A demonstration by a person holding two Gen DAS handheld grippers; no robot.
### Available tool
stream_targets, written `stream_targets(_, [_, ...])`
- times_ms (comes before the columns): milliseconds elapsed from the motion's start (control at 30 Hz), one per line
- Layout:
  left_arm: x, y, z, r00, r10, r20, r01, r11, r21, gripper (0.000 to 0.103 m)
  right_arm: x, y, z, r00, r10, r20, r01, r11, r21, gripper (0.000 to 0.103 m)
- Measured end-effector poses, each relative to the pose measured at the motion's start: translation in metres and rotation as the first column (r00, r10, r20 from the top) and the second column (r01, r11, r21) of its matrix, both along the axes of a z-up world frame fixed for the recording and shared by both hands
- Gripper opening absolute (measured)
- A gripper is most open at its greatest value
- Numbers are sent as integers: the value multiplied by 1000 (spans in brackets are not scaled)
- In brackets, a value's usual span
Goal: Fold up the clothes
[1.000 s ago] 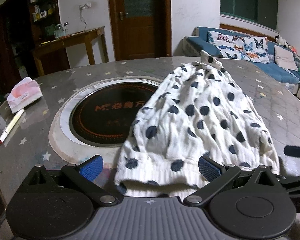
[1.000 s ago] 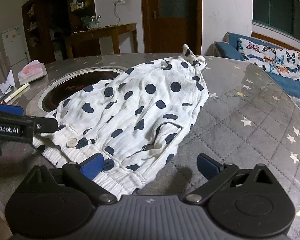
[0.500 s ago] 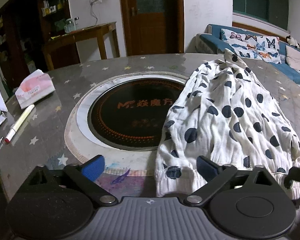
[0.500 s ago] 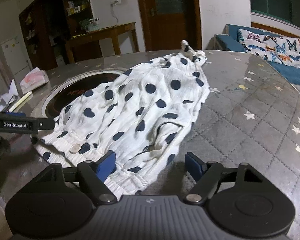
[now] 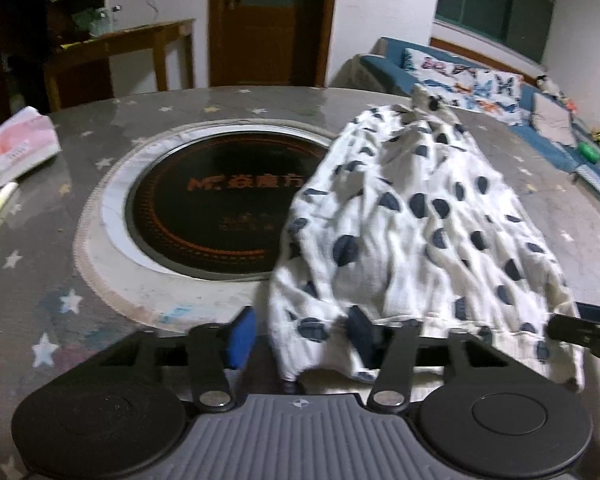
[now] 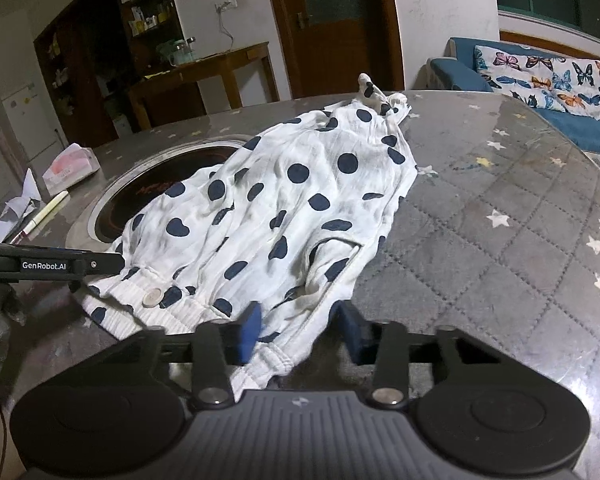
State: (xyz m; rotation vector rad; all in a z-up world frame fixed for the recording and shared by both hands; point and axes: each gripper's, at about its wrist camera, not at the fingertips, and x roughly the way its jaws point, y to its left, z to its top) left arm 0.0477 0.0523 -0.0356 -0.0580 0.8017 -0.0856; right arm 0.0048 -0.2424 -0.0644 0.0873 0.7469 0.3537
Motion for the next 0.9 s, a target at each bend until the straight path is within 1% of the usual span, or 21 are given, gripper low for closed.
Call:
stream_targets(33, [0,-1,0,1000,-7,0,7,1000,-9,36,0,-1,0,1000,1,-1,-1,1000,3,22])
stream_targets(67, [-1,-2,1,1000,-15,2,15,1000,-14,31,0,-1,0,1000,2,-2,-2,1000,6,15])
stream_targets(100, [-2,-3,2,1000,-23,4,23,1000,-19,22,0,-2,0,1000,4,-3,-4,1000,10,10])
stream_targets(133, [-3,-3,3,1000,-26,2,27,999,-30,18,0,-2,0,1000,5,-4,-5,1000,13,9])
stream_targets(233, [-10,-5,8,999,-45,2,45,997,-55,14,-2,-5,2,1000,11,-4,-11,1000,18,7])
stream_targets(400, [-30,-9,14,995,-95,-12,94,992,-82,13,-16,-17,16,999,38,7,-38,999,2,6])
stream_targets(500, [-46,-12,13,991,-129,-34,125,988,-91,13,-29,-26,19,998,63,-13,-63,998,-6,6])
stream_targets(600, [-60,-13,10,986,-156,-61,150,984,-92,14,-41,-33,20,995,86,-46,-86,996,-11,6])
stream_targets(633, [-61,-13,11,985,-161,-66,155,984,-88,18,-42,-36,21,995,88,-54,-89,996,-11,7])
stream_targets(667, [-63,-14,13,984,-166,-70,160,983,-84,20,-43,-38,21,994,90,-61,-91,996,-11,11])
stream_targets(700, [-63,-13,17,983,-172,-65,167,983,-77,23,-44,-41,22,993,92,-68,-93,996,-12,14])
stream_targets(767, [-62,-14,26,981,-187,-46,184,981,-62,29,-43,-45,26,993,95,-72,-97,995,-16,16])
stream_targets(833, [-60,-16,35,979,-202,-16,201,978,-49,40,-34,-49,37,994,98,-51,-100,995,-26,16])
stream_targets(900, [-56,-19,45,978,-209,15,209,977,-45,44,-21,-51,48,994,105,-26,-106,994,-35,18])
